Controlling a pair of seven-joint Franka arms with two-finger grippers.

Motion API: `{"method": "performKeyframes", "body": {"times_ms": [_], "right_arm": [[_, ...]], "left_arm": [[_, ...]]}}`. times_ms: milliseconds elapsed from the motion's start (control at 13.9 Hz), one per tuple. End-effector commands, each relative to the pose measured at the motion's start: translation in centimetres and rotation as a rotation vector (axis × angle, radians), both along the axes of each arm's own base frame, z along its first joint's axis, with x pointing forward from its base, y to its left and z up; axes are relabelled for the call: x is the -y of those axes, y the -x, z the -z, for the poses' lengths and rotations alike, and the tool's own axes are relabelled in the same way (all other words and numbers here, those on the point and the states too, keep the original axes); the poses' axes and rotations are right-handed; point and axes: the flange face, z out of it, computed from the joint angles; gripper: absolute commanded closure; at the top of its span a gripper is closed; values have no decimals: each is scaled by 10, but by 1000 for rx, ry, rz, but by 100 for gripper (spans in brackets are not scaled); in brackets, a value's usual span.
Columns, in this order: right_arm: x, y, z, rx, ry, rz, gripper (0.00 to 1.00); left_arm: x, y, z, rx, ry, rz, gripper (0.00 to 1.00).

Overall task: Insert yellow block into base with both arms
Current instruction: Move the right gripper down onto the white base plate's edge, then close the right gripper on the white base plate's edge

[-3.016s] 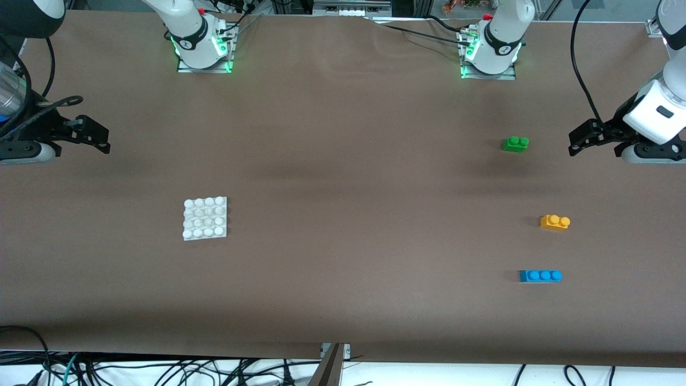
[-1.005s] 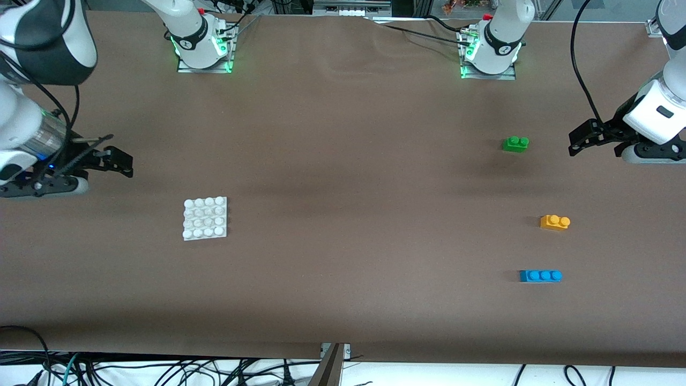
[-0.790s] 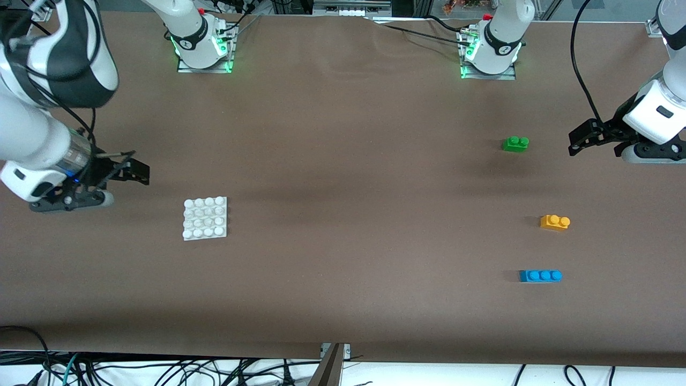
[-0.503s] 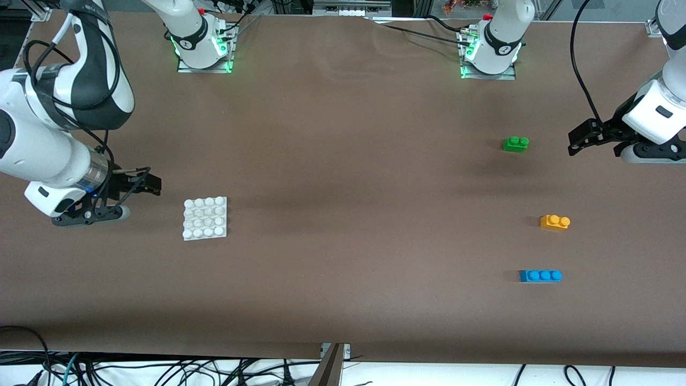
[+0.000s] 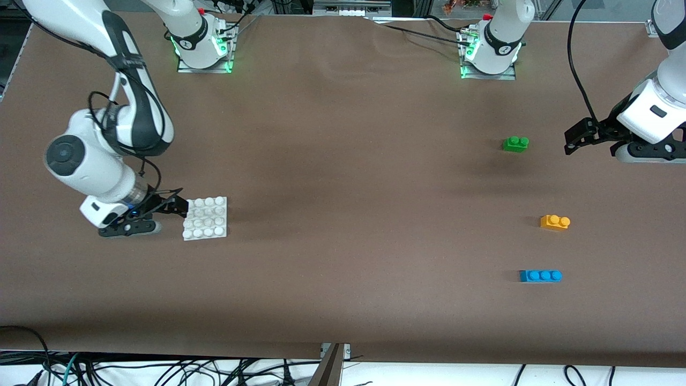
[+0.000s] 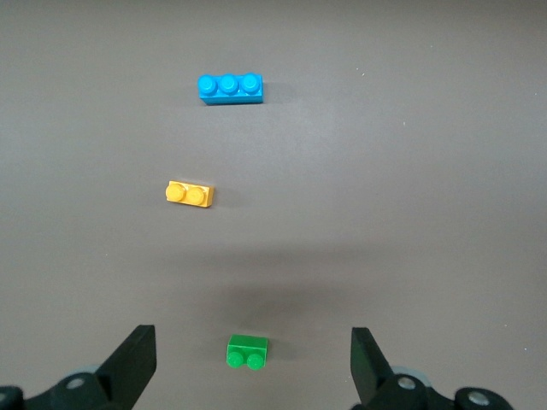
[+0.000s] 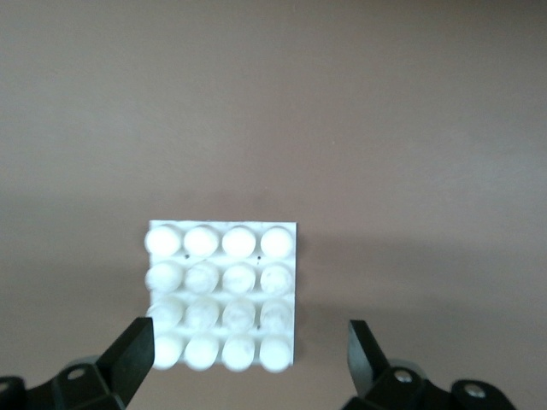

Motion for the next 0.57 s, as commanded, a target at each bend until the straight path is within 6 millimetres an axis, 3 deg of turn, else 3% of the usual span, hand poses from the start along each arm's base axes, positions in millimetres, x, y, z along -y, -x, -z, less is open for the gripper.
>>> {"method": "performKeyframes", "body": {"times_ms": [0,503], "right_arm": [[5,10,26,9,-7,13,0],[16,6,66,11,-41,72,0]], "left_arm": [[3,4,-8,-1,21,-3,0],[3,4,-8,-1,21,-3,0]]}}
